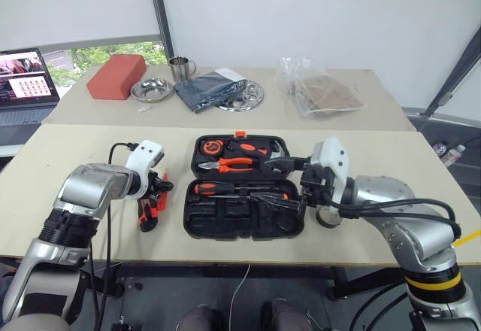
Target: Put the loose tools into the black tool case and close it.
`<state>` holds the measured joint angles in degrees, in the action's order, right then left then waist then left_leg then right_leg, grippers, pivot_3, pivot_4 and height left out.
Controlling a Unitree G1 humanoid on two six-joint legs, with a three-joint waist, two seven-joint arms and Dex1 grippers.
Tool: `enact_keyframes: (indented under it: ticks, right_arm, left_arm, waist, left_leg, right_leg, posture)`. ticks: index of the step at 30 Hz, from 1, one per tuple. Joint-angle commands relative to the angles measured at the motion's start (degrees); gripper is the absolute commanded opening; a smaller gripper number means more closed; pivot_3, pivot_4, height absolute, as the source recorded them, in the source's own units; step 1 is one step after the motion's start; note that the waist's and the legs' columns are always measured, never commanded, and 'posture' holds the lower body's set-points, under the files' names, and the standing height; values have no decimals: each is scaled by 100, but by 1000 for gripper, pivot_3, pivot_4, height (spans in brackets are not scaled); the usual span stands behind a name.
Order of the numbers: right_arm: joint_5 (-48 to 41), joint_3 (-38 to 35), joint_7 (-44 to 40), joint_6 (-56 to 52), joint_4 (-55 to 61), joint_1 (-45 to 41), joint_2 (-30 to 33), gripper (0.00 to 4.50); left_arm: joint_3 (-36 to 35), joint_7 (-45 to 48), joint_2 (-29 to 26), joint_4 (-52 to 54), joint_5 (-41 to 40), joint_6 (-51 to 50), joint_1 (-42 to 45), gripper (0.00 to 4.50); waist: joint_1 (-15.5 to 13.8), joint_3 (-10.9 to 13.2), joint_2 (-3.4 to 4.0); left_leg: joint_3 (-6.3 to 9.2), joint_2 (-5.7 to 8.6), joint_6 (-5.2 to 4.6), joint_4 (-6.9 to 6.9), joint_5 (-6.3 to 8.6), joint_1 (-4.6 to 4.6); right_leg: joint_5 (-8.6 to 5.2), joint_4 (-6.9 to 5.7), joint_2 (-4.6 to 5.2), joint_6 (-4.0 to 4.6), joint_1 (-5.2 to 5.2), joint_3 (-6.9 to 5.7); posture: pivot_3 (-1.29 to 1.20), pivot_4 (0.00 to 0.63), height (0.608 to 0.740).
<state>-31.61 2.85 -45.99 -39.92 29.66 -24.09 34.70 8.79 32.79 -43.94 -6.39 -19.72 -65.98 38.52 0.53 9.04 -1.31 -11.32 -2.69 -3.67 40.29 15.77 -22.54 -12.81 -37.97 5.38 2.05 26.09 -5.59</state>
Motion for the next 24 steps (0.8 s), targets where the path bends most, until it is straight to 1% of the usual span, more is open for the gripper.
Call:
enact_keyframes:
  ticks: [1, 2, 3, 4, 7, 10, 12, 14, 17, 20, 24]
  right_arm:
    - [-300, -322, -8, -162, 329, 63, 189, 4500]
    - [-412, -359, -81, -288, 383, 126, 319, 4500]
    - [-516, -392, -157, -407, 444, 197, 450, 4500]
    - [-624, -431, -251, -505, 517, 286, 599, 4500]
    - [-964, -693, -508, -656, 766, 704, 1030, 4500]
    - [-1010, -869, -627, -619, 929, 1119, 1359, 4500]
    - [-988, -931, -581, -566, 991, 1280, 1443, 4500]
    - [-1012, -990, -475, -570, 1028, 1346, 1450, 4500]
    - [-1011, -1068, -300, -569, 1065, 1392, 1402, 4500]
    - [-1033, -1126, -124, -594, 1114, 1437, 1359, 4500]
    - [-1056, -1169, 58, -588, 1265, 1596, 1339, 4500]
  left_arm:
    - [-87, 125, 59, -210, 22, -127, -48, 1048]
    - [-132, 222, -82, -233, 82, 30, 49, 789]
    - [-126, 338, -230, -237, 172, 235, 118, 321]
    - [-90, 504, -393, -217, 262, 508, 173, 227]
    - [-33, 1667, -885, -70, 219, 1596, 462, 138]
    - [54, 2968, -1065, 36, 25, 2493, 851, 102]
    - [182, 3771, -1058, 147, -152, 2771, 1008, 101]
    - [456, 4437, -1087, 267, -181, 2814, 1089, 101]
    - [991, 5201, -1111, 348, 174, 3293, 1034, 101]
    - [1397, 5465, -892, 183, 527, 3676, 1100, 101]
    - [1719, 5590, -338, -58, 804, 3935, 1252, 101]
  waist:
    - [0, 0, 0]
    - [-1, 0, 0]
    - [-3, 0, 0]
    - [-2, 0, 0]
    - [-1, 8, -14]
    - [-30, 11, -19]
    - [-77, 11, -19]
    - [-93, 11, -19]
    - [-77, 11, -19]
    - [-78, 11, -19]
    - [-122, 12, -20]
  left_leg:
    - [0, 0, 0, 0, 0, 2]
    - [0, -1, 0, 0, 0, 2]
    - [1, -2, 0, 0, 0, 2]
    - [1, -2, 0, 0, 0, 1]
    - [2, -4, 0, -1, 0, -12]
    - [6, -7, 0, 1, 0, -31]
    - [7, -4, -1, 5, 1, -34]
    - [5, -2, -7, 5, 4, -30]
    - [3, -2, -8, 9, 4, -29]
    - [5, -5, -7, 14, 3, -31]
    - [12, -5, -15, 33, 6, -41]
  right_leg:
    - [0, -1, 1, 0, 0, 4]
    - [0, -2, 1, 0, 0, 6]
    - [0, -1, 0, 0, 0, 7]
    - [0, -1, 0, 0, 0, 7]
    - [-2, 4, -2, 4, 12, 2]
    - [-3, 10, -4, 9, 22, -9]
    - [-3, 15, 0, 8, 19, -13]
    - [-4, 19, 0, 6, 15, -14]
    - [-9, 12, -7, -2, 16, -15]
    - [-12, 9, -12, -8, 17, -11]
    - [-13, 9, -12, -10, 16, -8]
  posture:
    - [0, 150, 736]
    - [0, 150, 736]
    - [0, 150, 736]
    - [0, 150, 736]
    - [0, 150, 736]
    - [0, 150, 736]
    - [0, 150, 736]
    - [0, 150, 736]
    - [0, 150, 736]
    - [0, 150, 736]
    - [0, 150, 736]
